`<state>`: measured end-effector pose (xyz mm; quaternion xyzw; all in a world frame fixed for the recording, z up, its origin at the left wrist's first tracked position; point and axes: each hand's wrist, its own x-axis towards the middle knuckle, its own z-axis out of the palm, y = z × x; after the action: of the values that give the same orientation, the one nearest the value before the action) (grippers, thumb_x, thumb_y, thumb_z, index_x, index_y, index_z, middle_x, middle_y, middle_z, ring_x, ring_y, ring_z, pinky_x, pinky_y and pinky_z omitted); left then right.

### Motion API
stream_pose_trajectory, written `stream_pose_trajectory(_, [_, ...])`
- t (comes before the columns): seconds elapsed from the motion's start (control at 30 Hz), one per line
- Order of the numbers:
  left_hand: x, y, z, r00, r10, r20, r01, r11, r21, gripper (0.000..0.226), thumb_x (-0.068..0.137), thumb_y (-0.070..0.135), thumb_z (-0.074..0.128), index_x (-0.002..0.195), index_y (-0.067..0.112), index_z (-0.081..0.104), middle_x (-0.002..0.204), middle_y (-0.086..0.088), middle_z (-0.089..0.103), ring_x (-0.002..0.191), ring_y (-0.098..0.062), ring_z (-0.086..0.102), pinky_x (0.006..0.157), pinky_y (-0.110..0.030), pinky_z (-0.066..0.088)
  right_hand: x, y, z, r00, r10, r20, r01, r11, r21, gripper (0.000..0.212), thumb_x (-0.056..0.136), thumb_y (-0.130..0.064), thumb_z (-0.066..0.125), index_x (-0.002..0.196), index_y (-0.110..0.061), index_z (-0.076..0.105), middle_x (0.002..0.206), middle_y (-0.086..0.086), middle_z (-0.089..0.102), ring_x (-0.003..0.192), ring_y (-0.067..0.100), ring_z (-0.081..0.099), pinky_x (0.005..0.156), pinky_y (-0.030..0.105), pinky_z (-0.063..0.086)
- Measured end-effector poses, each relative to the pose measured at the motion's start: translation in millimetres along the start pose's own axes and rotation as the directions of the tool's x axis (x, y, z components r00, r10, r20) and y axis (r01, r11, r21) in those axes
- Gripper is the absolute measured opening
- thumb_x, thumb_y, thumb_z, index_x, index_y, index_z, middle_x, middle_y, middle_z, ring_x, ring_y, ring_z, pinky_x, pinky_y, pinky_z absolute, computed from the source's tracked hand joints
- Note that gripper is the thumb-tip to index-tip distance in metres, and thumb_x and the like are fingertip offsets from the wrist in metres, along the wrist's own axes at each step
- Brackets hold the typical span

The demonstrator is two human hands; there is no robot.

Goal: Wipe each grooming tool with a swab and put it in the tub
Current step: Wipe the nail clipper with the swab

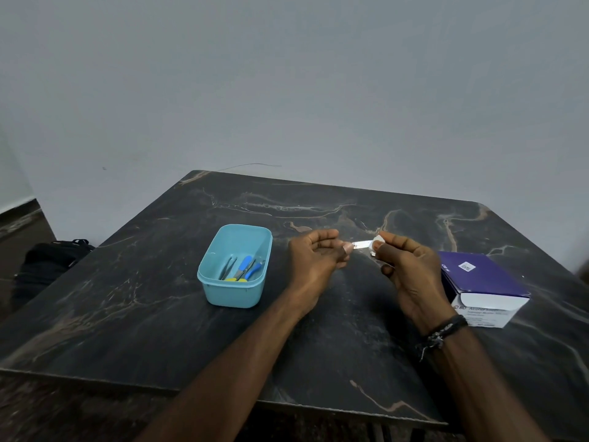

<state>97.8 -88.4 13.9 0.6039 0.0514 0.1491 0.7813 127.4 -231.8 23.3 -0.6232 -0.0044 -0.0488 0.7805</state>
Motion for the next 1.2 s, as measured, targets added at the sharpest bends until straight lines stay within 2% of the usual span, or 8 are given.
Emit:
stream_pose_trajectory(0.07, [-1, 0, 0, 0.995, -0.094, 0.040, 0.097, 0.992, -0.076, 0.042, 0.077, 0.002, 0.076, 0.115, 0.003, 0.058, 0.098, -0.017, 0.070, 0.078, -0.022, 0.071, 0.071, -0.032, 0.061, 1, 0, -1, 1.000, -0.019, -0.024, 0.020, 0.999, 0.034, 0.017, 0.078, 0.000, 0.072, 0.093, -0.008, 0.071, 0.083, 0.009, 0.070, 0.078, 0.021, 0.059, 0.058, 0.024, 0.041])
stream_pose_trajectory(0.17, [-1, 2, -2, 0.979, -0.186, 0.081, 0.198, 0.960, -0.198, 0.045, 0.076, -0.003, 0.075, 0.116, 0.000, 0.057, 0.099, -0.020, 0.070, 0.081, -0.025, 0.071, 0.076, -0.038, 0.061, 0, 0, -1, 1.000, -0.013, -0.009, 0.014, 0.999, 0.035, 0.018, 0.077, 0.000, 0.073, 0.092, -0.009, 0.071, 0.083, 0.007, 0.070, 0.077, 0.019, 0.060, 0.058, 0.024, 0.042])
stream_pose_trajectory(0.4, [5, 8, -7, 0.977, -0.209, 0.041, 0.207, 0.885, -0.417, 0.036, 0.078, -0.004, 0.072, 0.111, 0.000, 0.059, 0.090, -0.015, 0.071, 0.075, -0.022, 0.069, 0.076, -0.036, 0.061, -7, 0, 6, 0.992, 0.025, 0.122, -0.014, 0.996, -0.084, 0.017, 0.078, 0.002, 0.071, 0.090, -0.009, 0.070, 0.082, 0.007, 0.070, 0.076, 0.018, 0.060, 0.062, 0.026, 0.043])
stream_pose_trajectory(0.57, [5, 9, -5, 0.978, -0.199, 0.063, 0.208, 0.914, -0.348, 0.013, 0.084, 0.004, 0.069, 0.096, 0.004, 0.066, 0.082, -0.012, 0.071, 0.072, -0.020, 0.068, 0.068, -0.030, 0.060, -13, 0, 8, 0.977, 0.047, 0.207, -0.005, 0.979, -0.202, 0.017, 0.075, -0.001, 0.075, 0.091, -0.006, 0.072, 0.083, 0.010, 0.073, 0.074, 0.018, 0.062, 0.061, 0.026, 0.044])
stream_pose_trajectory(0.67, [6, 7, -5, 0.979, -0.203, 0.035, 0.204, 0.936, -0.288, 0.003, 0.085, 0.005, 0.066, 0.087, 0.007, 0.066, 0.080, -0.012, 0.069, 0.071, -0.020, 0.066, 0.069, -0.032, 0.059, -15, -3, 9, 0.967, 0.085, 0.240, -0.022, 0.968, -0.251, 0.020, 0.074, -0.002, 0.076, 0.094, -0.005, 0.071, 0.087, 0.012, 0.074, 0.073, 0.016, 0.065, 0.060, 0.025, 0.045])
stream_pose_trajectory(0.8, [8, 5, -6, 0.981, -0.192, 0.026, 0.193, 0.963, -0.188, 0.002, 0.084, 0.008, 0.067, 0.084, 0.006, 0.068, 0.077, -0.012, 0.068, 0.063, -0.015, 0.060, 0.069, -0.032, 0.057, -17, -4, 8, 0.964, 0.102, 0.244, -0.025, 0.954, -0.297, 0.024, 0.074, -0.004, 0.076, 0.098, -0.003, 0.070, 0.088, 0.012, 0.075, 0.071, 0.012, 0.067, 0.059, 0.024, 0.045])
stream_pose_trajectory(1.07, [5, 0, -3, 0.972, -0.204, 0.115, 0.203, 0.979, 0.022, 0.011, 0.082, 0.013, 0.072, 0.091, 0.006, 0.073, 0.097, -0.018, 0.073, 0.089, -0.027, 0.069, 0.075, -0.036, 0.058, -17, -5, 8, 0.986, 0.064, 0.155, -0.020, 0.962, -0.273, 0.022, 0.077, -0.005, 0.075, 0.098, -0.009, 0.068, 0.090, 0.009, 0.075, 0.079, 0.019, 0.068, 0.059, 0.024, 0.045])
stream_pose_trajectory(1.2, [4, 1, -4, 0.973, -0.196, 0.122, 0.198, 0.980, -0.001, 0.009, 0.084, 0.010, 0.069, 0.091, 0.005, 0.072, 0.094, -0.014, 0.074, 0.086, -0.021, 0.070, 0.074, -0.034, 0.059, -19, -8, 8, 0.975, 0.100, 0.198, -0.038, 0.954, -0.298, 0.025, 0.077, -0.006, 0.075, 0.100, -0.009, 0.067, 0.087, 0.008, 0.075, 0.070, 0.011, 0.069, 0.057, 0.022, 0.045])
